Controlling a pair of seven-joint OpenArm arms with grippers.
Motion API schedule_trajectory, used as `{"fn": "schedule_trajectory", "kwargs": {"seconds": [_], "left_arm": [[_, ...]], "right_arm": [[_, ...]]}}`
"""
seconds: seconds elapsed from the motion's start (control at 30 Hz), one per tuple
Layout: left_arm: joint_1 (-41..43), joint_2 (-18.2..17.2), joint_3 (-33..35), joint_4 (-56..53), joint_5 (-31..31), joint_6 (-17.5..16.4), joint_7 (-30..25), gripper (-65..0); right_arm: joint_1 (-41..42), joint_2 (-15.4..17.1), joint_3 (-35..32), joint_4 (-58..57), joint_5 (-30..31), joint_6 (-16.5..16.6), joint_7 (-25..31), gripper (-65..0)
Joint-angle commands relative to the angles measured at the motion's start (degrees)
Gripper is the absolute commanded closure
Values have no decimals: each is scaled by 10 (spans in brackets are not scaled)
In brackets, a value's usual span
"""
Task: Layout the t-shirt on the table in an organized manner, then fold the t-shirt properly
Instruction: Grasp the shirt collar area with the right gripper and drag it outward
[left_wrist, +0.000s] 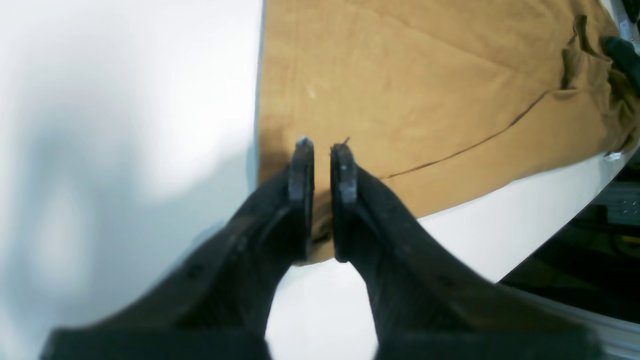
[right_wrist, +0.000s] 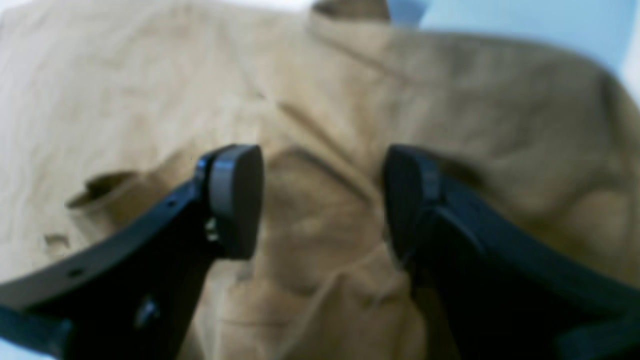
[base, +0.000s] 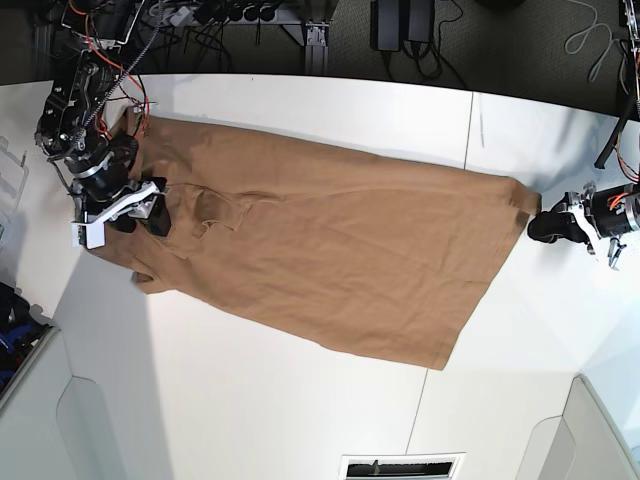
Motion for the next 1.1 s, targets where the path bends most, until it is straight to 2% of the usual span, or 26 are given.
{"fn": "schedule_trajectory", "kwargs": {"seconds": [0.0,0.17,0.3,0.37,0.9,1.07], "left_arm": [[-10,-14,-6,7,-11,-5,-10,-96],[-10,-14,-6,7,-11,-5,-12,-96],[-10,-14,-6,7,-10,-5,-12,-96],[-10,-14,-6,7,-10,-5,-12,-96],[-10,-14,-6,7,-10,-5,-12,-96],[-10,-14,-6,7,-10,-5,-12,-96]], "right_arm": [[9,6,-7,0,7,4,14,-380],[9,6,-36,-17,8,4,14,-364],[9,6,-37,-2,8,4,14,-268],[9,6,-37,8,8,4,14,-240],[9,6,-37,26,39,5,-21,-238],[9,6,-37,27,56,17,-24,-237]]}}
